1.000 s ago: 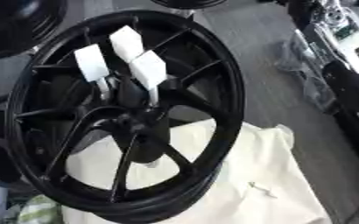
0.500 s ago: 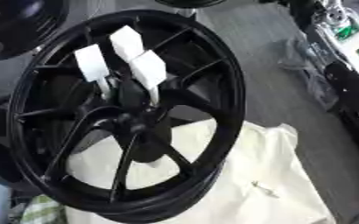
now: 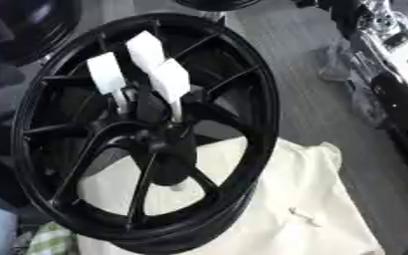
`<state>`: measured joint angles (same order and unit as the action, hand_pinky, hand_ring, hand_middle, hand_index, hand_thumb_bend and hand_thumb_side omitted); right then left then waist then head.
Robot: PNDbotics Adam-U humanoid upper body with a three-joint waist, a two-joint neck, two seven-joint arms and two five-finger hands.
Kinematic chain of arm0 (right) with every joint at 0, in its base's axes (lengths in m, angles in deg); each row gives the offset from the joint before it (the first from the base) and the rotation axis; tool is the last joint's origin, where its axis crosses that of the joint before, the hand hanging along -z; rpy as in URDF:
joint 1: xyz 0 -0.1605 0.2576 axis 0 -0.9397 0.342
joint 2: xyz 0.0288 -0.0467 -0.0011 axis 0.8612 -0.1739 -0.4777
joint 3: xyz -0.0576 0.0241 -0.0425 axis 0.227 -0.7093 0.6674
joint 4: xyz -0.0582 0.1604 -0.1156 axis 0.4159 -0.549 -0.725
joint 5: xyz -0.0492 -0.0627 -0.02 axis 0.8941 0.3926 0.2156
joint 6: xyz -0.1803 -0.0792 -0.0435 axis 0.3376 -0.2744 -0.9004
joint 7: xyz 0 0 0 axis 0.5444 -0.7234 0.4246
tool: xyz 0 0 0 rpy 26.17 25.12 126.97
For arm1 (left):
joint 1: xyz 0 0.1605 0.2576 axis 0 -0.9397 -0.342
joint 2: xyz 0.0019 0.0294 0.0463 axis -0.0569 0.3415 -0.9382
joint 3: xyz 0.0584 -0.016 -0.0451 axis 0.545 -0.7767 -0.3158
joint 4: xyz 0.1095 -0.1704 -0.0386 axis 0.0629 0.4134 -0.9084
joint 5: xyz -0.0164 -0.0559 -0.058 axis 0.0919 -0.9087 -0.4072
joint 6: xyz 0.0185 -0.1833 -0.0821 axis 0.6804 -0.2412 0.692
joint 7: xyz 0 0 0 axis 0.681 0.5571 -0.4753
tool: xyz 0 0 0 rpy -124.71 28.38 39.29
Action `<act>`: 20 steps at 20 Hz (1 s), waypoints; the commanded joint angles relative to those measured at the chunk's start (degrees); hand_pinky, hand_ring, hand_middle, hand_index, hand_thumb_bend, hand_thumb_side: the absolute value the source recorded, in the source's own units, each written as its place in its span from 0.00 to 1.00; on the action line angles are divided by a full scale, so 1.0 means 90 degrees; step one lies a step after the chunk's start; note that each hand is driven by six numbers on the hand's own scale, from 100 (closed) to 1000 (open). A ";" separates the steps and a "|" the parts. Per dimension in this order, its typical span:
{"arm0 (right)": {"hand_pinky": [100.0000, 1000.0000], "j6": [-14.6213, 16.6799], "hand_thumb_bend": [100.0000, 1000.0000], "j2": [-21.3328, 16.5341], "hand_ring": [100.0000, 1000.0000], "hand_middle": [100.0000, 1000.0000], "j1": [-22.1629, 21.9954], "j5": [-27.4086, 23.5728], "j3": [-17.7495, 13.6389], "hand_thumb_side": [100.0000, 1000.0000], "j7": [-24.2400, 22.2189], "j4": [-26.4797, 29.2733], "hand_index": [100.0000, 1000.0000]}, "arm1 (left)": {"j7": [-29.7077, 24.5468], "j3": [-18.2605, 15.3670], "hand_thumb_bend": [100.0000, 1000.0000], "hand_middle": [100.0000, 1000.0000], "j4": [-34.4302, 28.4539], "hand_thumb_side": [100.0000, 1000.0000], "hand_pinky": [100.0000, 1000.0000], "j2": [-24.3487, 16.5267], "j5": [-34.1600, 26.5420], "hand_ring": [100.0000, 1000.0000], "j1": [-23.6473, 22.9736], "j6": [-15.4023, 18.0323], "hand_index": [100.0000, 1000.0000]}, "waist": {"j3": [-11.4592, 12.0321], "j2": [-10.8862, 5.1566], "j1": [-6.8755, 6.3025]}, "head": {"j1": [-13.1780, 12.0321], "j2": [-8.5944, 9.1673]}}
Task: Pull the pin out of the wheel hub.
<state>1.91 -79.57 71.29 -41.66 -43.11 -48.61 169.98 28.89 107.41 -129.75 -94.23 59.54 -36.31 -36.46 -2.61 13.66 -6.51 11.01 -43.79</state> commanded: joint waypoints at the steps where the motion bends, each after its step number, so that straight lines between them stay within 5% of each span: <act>1: 0.70 0.0003 0.40 -0.0200 0.60 0.64 0.0073 0.0037 -0.0027 0.38 0.0004 0.0043 0.74 | -0.0187 0.0034 0.44 0.75 0.0158 0.60 0.87 -0.0017 0.0069 0.80 0.0211 -0.0099 0.82 | 0.0023 -0.0177 0.0034 | 0.0020 -0.0037; 20: 0.70 0.0001 0.39 -0.0162 0.59 0.64 0.0000 0.0021 -0.0026 0.39 0.0007 -0.0013 0.74 | -0.0642 0.0632 0.58 0.77 0.1414 0.52 0.89 0.1259 0.0789 0.82 0.1354 0.0060 0.83 | 0.0028 -0.0212 0.0030 | 0.0150 -0.0037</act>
<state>1.89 -79.57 70.55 -41.66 -42.95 -48.59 169.50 24.41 113.48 -117.45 -82.43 66.02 -25.46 -35.05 -2.37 13.15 -6.52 12.11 -44.08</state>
